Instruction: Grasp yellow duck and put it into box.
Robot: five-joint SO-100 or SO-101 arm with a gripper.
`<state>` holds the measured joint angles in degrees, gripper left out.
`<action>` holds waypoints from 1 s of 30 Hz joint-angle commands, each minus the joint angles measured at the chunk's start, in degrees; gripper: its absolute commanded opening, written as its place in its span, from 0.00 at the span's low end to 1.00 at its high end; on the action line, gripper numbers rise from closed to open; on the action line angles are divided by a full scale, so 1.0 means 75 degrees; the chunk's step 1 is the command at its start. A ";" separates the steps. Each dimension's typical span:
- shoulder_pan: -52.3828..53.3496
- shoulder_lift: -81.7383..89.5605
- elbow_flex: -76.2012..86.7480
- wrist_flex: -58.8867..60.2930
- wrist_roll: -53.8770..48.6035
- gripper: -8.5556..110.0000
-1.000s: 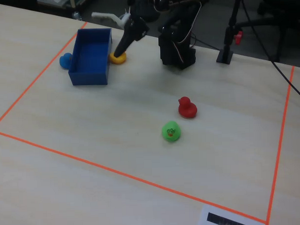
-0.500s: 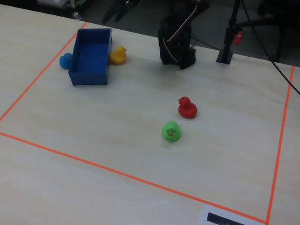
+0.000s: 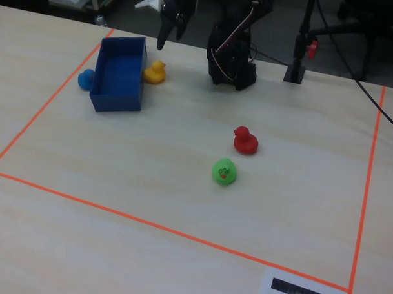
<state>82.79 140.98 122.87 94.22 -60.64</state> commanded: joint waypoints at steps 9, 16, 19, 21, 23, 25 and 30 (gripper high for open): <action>0.0797 -0.1617 0.0539 -0.1828 -0.0867 0.41; 0.0891 -0.2684 0.0539 -0.2789 -0.1324 0.41; 0.0832 -0.3035 0.0586 -0.3094 -0.1512 0.41; 0.0773 -0.3246 0.0656 -0.3281 -0.1652 0.42; 0.0680 -0.3410 0.0727 -0.3457 -0.1758 0.42; 0.0551 -0.3539 0.0773 -0.3574 -0.1828 0.42; 0.0211 -0.3902 0.0691 -0.3609 -0.1793 0.42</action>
<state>85.69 112.15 128.67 68.20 -73.92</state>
